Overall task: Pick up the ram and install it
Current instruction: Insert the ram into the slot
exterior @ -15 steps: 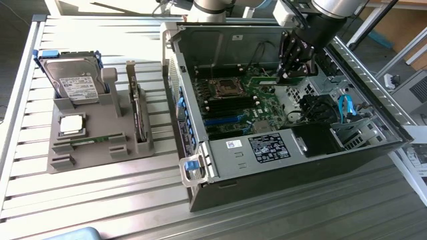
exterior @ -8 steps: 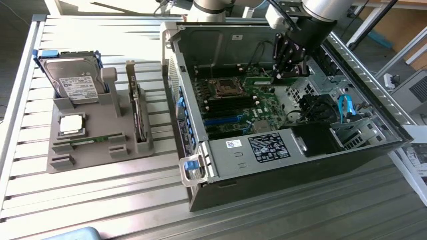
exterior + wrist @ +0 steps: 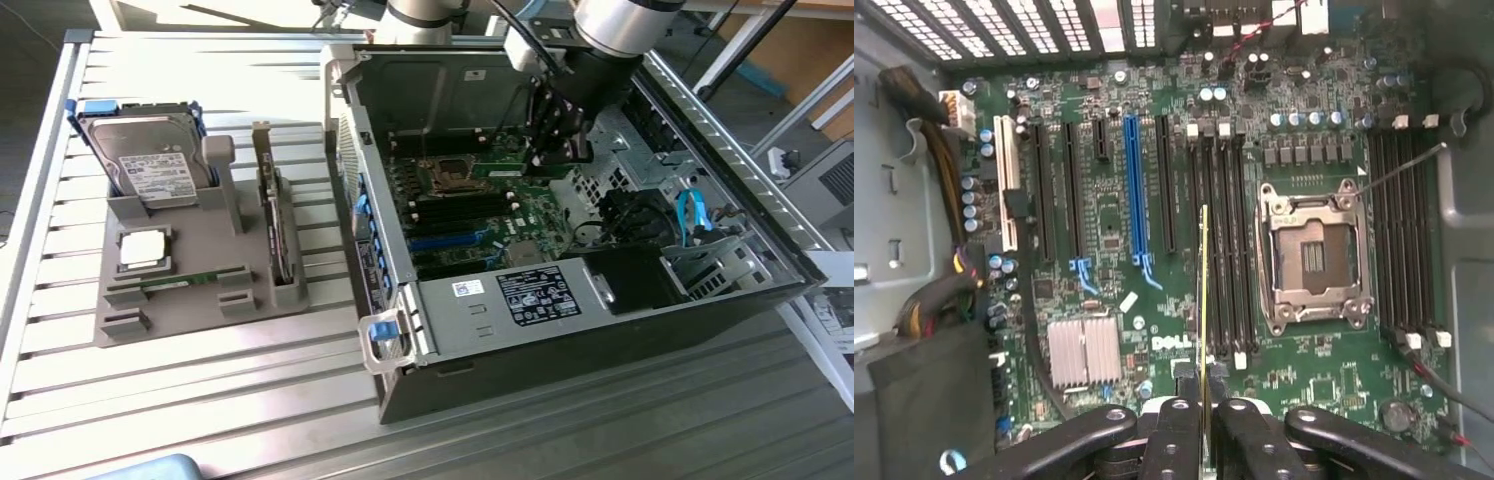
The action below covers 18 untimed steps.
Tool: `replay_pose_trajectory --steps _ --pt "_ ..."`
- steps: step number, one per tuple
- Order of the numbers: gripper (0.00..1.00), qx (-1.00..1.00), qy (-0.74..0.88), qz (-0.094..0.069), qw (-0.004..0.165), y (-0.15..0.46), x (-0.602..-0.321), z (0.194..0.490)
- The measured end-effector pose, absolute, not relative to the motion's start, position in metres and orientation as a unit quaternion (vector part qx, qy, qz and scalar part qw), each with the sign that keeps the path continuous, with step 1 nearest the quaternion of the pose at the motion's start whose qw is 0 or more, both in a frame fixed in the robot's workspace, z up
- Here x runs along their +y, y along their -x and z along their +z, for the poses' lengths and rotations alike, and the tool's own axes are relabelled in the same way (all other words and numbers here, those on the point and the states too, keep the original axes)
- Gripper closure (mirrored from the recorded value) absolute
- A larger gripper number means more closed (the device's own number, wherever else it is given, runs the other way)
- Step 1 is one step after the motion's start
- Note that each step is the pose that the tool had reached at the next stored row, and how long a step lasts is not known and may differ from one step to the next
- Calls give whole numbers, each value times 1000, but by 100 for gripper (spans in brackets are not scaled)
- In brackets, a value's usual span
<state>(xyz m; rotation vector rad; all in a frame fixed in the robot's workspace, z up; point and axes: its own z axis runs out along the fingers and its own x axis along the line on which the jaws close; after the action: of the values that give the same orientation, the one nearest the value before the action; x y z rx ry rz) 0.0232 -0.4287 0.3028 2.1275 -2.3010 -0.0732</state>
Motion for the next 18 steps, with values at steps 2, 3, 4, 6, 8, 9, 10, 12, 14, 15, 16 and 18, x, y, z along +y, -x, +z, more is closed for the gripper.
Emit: replay_pose_trajectory --steps 2,3,4,6,8,9,10,12,14,15,16,18 --pt "86 -734 -679 -23 4 -22 -428 299" --pt "86 -734 -679 -23 4 -21 -428 297" --pt "86 -734 -679 -23 4 -20 -428 295" --pt "86 -734 -679 -23 4 -18 -428 292" --pt "86 -734 -679 -23 4 -16 -428 288" --pt "86 -734 -679 -23 4 -16 -428 286" --pt "86 -734 -679 -22 5 -14 -428 284" --pt "86 -734 -679 -22 5 -11 -428 281" --pt "86 -734 -679 -22 5 -7 -428 278" --pt "86 -734 -679 -22 5 -5 -428 277" --pt "86 -734 -679 -22 5 -3 -428 275" --pt "86 -734 -679 -22 5 -2 -427 272"
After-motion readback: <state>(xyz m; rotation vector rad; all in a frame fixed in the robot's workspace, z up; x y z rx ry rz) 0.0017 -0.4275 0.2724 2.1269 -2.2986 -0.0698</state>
